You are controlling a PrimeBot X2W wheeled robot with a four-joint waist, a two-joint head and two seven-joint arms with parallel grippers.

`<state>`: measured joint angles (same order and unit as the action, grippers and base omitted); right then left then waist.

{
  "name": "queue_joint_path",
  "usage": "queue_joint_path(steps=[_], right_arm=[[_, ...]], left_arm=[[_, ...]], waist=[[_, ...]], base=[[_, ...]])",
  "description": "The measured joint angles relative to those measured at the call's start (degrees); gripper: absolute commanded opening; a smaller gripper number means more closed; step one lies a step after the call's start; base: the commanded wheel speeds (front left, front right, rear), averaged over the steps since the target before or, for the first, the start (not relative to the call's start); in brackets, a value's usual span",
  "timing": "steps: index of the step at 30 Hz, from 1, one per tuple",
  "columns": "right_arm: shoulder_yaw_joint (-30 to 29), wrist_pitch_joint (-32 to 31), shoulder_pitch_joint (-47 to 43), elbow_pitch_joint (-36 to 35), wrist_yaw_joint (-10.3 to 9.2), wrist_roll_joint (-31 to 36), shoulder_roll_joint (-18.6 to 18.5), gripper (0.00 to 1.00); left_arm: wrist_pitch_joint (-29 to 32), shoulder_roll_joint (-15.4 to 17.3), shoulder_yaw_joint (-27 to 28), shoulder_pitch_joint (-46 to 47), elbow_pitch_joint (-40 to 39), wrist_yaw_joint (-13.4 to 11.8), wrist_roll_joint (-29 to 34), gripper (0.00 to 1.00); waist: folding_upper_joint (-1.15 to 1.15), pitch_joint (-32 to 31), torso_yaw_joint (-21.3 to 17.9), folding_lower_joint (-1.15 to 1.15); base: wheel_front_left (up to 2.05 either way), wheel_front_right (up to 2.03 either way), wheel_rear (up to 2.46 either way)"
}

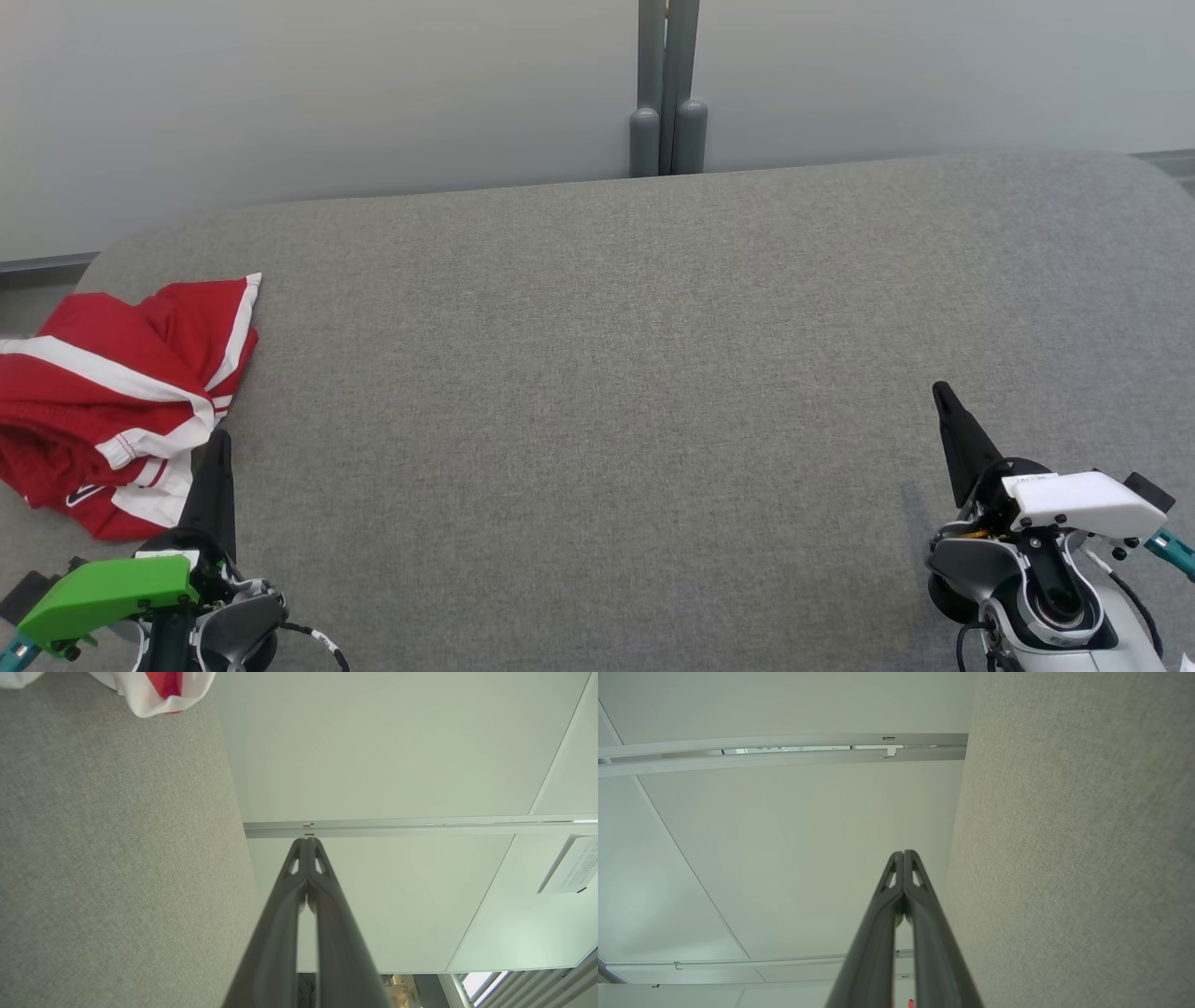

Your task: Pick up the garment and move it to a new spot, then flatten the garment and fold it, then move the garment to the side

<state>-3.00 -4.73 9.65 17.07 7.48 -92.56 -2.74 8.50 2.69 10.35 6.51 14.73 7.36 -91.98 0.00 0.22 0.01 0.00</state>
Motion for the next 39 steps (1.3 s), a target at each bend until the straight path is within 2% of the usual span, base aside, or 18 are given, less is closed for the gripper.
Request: queue_joint_path(steps=[39], right_arm=[[0.0, 0.0, -0.01, 0.0, 0.0, 0.0, 0.0, 0.0]], left_arm=[[0.0, 0.0, 0.0, 0.0, 0.0, 0.01, 0.0, 0.0]], waist=[[0.0, 0.0, 0.0, 0.0]], base=[[0.0, 0.0, 0.0]])
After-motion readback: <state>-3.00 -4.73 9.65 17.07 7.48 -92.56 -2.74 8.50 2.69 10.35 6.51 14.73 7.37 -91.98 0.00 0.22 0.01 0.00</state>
